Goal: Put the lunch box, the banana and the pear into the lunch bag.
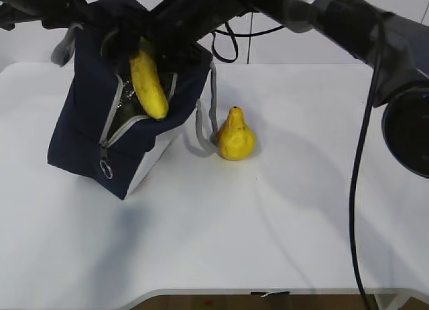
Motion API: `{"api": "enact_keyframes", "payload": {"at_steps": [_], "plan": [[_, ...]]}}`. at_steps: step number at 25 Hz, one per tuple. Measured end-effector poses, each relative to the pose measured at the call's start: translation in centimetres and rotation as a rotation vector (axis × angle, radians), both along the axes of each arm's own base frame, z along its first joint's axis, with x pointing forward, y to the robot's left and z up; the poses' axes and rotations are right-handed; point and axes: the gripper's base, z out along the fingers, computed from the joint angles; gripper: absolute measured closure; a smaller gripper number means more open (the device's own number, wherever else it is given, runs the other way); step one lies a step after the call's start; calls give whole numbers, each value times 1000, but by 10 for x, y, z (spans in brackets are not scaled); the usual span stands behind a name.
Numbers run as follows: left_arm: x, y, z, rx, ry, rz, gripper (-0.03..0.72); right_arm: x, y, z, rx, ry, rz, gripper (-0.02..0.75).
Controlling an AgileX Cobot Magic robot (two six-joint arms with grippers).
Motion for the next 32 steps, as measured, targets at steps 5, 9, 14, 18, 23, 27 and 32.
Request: {"api": "enact_keyframes", "payload": {"at_steps": [5,9,14,18,23,27,32], "plan": [[0,0,0,-6,-1,2,692,0,9,3,17,-56,-8,197],[0,0,0,-8,0,2,692,0,8,1,-10,-96,26,195],[0,0,0,-6,-2,-1,692,-1,0,5,-175,-173,79,181],[0,-1,0,-8,-2,-2,692,-2,-3,11,-213,-194,92,140],[1,-1,-1,-6,2,-2,692,-6,-7,24,-251,-206,115,133],[1,-1,-1,-7,2,-2,692,-9,-12,31,-306,-203,115,131],[1,-1,-1,-6,1,-3,692,-13,-17,44,-337,-218,120,131]]}}
